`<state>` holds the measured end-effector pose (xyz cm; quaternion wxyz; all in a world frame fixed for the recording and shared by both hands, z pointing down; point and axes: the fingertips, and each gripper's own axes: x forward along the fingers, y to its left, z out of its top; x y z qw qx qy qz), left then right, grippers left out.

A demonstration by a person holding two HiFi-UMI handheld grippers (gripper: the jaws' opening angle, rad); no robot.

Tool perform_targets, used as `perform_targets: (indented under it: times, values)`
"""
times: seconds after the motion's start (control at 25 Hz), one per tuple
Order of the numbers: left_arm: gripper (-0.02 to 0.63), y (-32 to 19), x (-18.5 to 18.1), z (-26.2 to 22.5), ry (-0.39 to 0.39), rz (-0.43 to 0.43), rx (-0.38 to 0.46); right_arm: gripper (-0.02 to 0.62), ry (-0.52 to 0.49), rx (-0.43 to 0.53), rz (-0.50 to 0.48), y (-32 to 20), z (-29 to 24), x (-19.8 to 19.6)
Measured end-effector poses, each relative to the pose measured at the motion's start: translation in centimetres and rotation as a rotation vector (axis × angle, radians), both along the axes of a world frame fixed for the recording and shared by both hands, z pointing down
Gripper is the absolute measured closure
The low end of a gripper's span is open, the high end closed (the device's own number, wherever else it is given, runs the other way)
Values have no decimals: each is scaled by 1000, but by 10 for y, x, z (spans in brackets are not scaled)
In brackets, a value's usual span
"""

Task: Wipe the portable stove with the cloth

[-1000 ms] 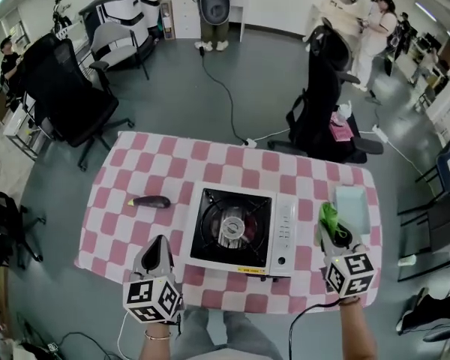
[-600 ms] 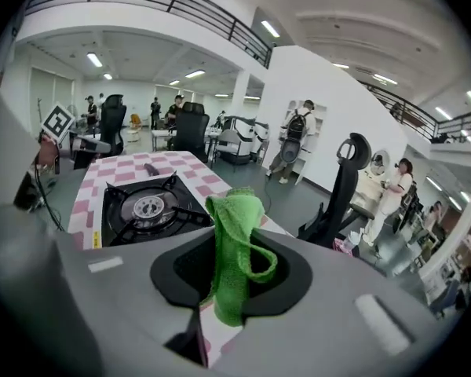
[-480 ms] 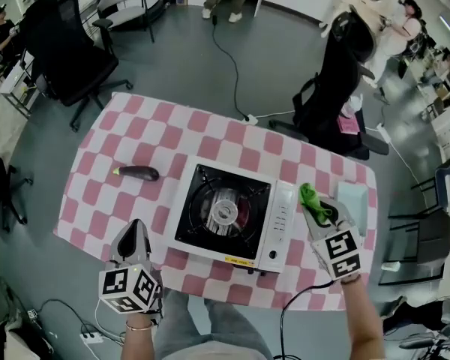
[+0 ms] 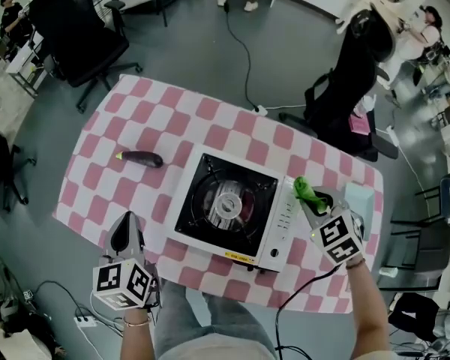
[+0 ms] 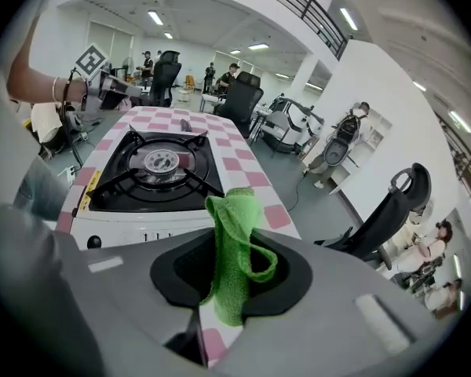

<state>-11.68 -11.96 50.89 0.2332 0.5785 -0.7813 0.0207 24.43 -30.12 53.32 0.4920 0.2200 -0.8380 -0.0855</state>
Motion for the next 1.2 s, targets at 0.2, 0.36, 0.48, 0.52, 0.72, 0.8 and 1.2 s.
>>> perform_targets:
  times: [0.2, 0.36, 0.48, 0.52, 0.72, 0.8, 1.2]
  values:
    - [606, 7, 0, -1, -1, -25, -3, 518, 81, -1, -63, -8, 16, -6]
    - [606, 14, -5, -1, 0, -47, -7, 518, 122, 4, -100, -12, 24, -13]
    - [605, 19, -8, -2, 0, -62, -7, 518, 150, 12, -112, -15, 26, -14]
    - [606, 20, -9, -2, 0, -67, -8, 518, 160, 16, -116, -16, 27, -14]
    - [606, 22, -13, -1, 3, -76, -10, 518, 199, 15, -117, -20, 34, -13]
    - [606, 22, -13, -1, 4, -72, -10, 518, 199, 0, -119, -20, 38, -14]
    - [606, 21, -14, -5, -1, -47, -20, 518, 200, -24, -114, -18, 42, -15]
